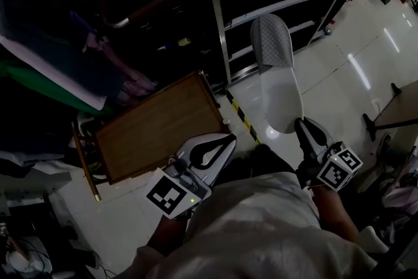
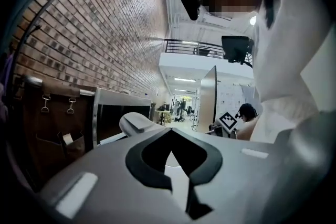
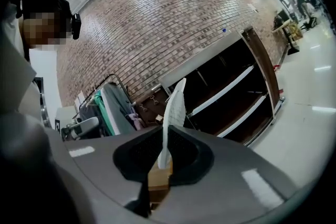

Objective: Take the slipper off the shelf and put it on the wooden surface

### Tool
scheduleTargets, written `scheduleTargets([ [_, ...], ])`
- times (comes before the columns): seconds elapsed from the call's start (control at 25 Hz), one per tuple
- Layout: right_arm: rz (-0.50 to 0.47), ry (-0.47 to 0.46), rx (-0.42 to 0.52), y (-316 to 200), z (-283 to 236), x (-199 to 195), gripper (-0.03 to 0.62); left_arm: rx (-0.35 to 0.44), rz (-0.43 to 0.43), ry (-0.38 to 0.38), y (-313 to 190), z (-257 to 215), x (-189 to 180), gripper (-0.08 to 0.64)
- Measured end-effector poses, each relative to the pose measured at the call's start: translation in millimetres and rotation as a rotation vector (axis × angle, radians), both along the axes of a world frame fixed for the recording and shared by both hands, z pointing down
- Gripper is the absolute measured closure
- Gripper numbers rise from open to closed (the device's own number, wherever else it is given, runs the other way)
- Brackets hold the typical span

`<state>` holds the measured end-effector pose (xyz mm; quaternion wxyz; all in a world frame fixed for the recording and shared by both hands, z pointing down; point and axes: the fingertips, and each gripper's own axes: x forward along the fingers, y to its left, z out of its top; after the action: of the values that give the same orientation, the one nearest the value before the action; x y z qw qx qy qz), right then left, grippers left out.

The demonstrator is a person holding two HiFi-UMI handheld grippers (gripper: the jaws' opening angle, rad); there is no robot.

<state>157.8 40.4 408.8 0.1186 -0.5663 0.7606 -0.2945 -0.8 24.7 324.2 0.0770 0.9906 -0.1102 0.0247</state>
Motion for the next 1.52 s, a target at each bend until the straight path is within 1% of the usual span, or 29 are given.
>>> scheduleTargets([
  [0.12,-0.026,0.005,0.023,14,-11,-9,0.561,0.003,-0.028,0.05,11,-14,0,0.568],
  [0.16,-0.038,0.008,0.031,18,-15,-12,0.561,0.002,-0.037,0.053,14,-16,-3,0.568],
  [0.28,-0.079,-0.01,0.063,28,-23,-21,0.562,0.004,-0.075,0.011,25,-14,-14,0.568],
  [0.4,-0.133,-0.038,0.088,44,-26,-27,0.561,-0.008,-0.136,-0.024,43,-14,-25,0.568],
  [0.52,-0.185,-0.07,0.091,61,-22,-35,0.563,-0.018,-0.209,-0.035,63,-18,-34,0.568],
  [0.64,-0.221,-0.103,0.069,79,-9,-36,0.561,-0.032,-0.278,-0.036,77,-11,-34,0.568],
  [0.72,-0.257,-0.095,0.05,87,2,-33,0.563,-0.059,-0.331,-0.019,90,-5,-37,0.568],
  [0.8,-0.269,-0.073,0.034,92,11,-29,0.562,-0.09,-0.358,-0.004,110,-2,-43,0.568],
  [0.92,-0.259,-0.032,0.017,99,14,-30,0.562,-0.107,-0.405,-0.019,123,2,-69,0.568],
  [0.96,-0.262,-0.021,0.012,100,13,-34,0.561,-0.104,-0.429,-0.008,119,0,-80,0.568],
  [1.08,-0.279,-0.007,0.013,97,13,-58,0.561,-0.074,-0.484,0.076,99,-12,-111,0.568],
  [1.16,-0.28,-0.011,0.012,95,17,-75,0.561,-0.049,-0.472,0.12,93,-23,-125,0.568],
  [1.2,-0.274,-0.017,0.004,95,20,-84,0.561,-0.033,-0.456,0.121,92,-27,-132,0.568],
  [1.24,-0.267,-0.026,-0.009,93,25,-96,0.561,-0.015,-0.439,0.107,91,-30,-140,0.568],
  [1.32,-0.255,-0.054,-0.051,86,43,-126,0.561,0.011,-0.424,0.057,88,-32,-168,0.568],
  [1.4,-0.264,-0.078,-0.111,74,73,-164,0.561,0.027,-0.436,0.031,81,-32,-207,0.568],
  [1.52,-0.295,-0.09,-0.164,45,116,-227,0.561,0.069,-0.467,0.038,71,-38,-268,0.568],
])
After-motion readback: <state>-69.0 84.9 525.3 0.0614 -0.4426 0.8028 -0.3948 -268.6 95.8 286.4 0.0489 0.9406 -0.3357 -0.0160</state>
